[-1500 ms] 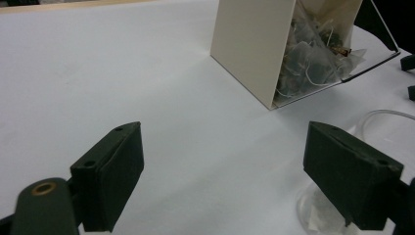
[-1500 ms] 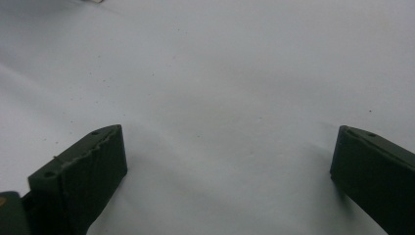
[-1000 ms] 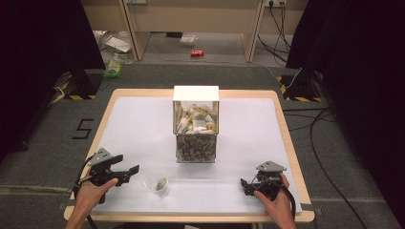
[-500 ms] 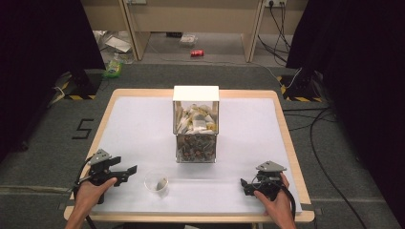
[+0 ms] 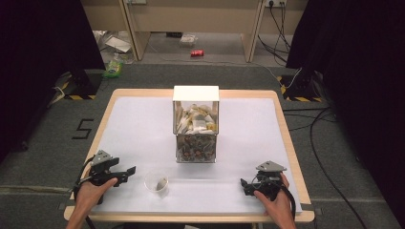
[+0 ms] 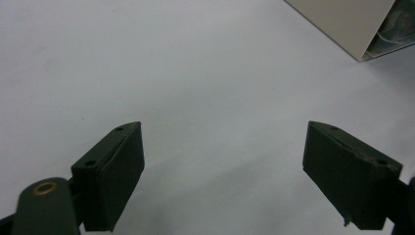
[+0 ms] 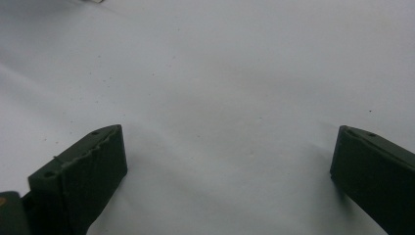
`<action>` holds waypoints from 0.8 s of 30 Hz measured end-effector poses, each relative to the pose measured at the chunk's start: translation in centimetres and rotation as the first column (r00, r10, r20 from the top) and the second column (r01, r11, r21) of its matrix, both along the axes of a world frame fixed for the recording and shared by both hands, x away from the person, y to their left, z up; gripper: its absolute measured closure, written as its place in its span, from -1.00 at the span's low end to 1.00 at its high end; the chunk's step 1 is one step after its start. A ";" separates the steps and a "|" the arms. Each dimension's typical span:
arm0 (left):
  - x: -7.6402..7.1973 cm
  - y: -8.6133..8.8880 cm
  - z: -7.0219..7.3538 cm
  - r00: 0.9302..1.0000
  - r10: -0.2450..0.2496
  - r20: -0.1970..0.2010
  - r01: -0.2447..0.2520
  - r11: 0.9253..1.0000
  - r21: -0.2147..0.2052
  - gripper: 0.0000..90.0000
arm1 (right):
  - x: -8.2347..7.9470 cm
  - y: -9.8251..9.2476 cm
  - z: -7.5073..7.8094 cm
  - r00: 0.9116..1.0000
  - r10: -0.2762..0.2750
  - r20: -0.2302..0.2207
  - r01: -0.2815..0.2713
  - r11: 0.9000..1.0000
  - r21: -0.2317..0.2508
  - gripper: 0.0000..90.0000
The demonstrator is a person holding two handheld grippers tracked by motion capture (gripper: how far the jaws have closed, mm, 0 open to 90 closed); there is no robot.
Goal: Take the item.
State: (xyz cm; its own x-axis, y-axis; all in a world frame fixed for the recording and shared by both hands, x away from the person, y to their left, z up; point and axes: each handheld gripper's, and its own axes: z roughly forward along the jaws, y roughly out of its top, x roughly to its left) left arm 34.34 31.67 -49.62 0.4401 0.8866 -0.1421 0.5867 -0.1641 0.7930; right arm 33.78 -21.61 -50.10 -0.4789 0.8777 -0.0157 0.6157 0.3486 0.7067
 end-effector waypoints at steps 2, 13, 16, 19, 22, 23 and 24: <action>0.0 -0.1 -0.2 1.000 0.002 -0.002 -0.002 1.000 0.014 -0.67 | 0.0 0.0 0.0 1.000 0.001 0.000 -0.001 1.000 0.000 -0.98; 0.2 -0.6 -1.0 1.000 0.009 -0.006 -0.009 0.997 0.070 -0.66 | 0.0 0.0 0.0 1.000 0.000 0.000 0.000 1.000 0.000 -0.98; 0.2 -0.7 -1.0 1.000 0.019 -0.009 -0.018 0.996 0.087 -0.66 | 0.0 0.0 0.0 1.000 0.000 0.000 0.000 1.000 0.000 -0.98; 0.2 -1.4 -1.1 1.000 0.025 -0.004 -0.024 0.988 0.153 -0.68 | 0.0 0.0 0.0 1.000 0.000 0.000 0.000 1.000 0.000 -0.98; 0.2 -1.4 -1.1 1.000 0.024 -0.002 -0.023 0.989 0.149 -0.67 | 0.0 0.0 0.0 1.000 0.001 0.000 -0.001 1.000 0.000 -0.98; 0.3 -1.3 -1.1 1.000 0.021 -0.014 -0.019 0.991 0.135 -0.68 | 0.0 0.0 0.0 1.000 0.000 0.000 0.000 1.000 0.000 -0.98; 0.3 -1.2 -1.1 1.000 0.019 -0.017 -0.017 0.991 0.133 -0.68 | 0.0 0.0 0.0 1.000 0.000 0.000 0.000 1.000 0.000 -0.98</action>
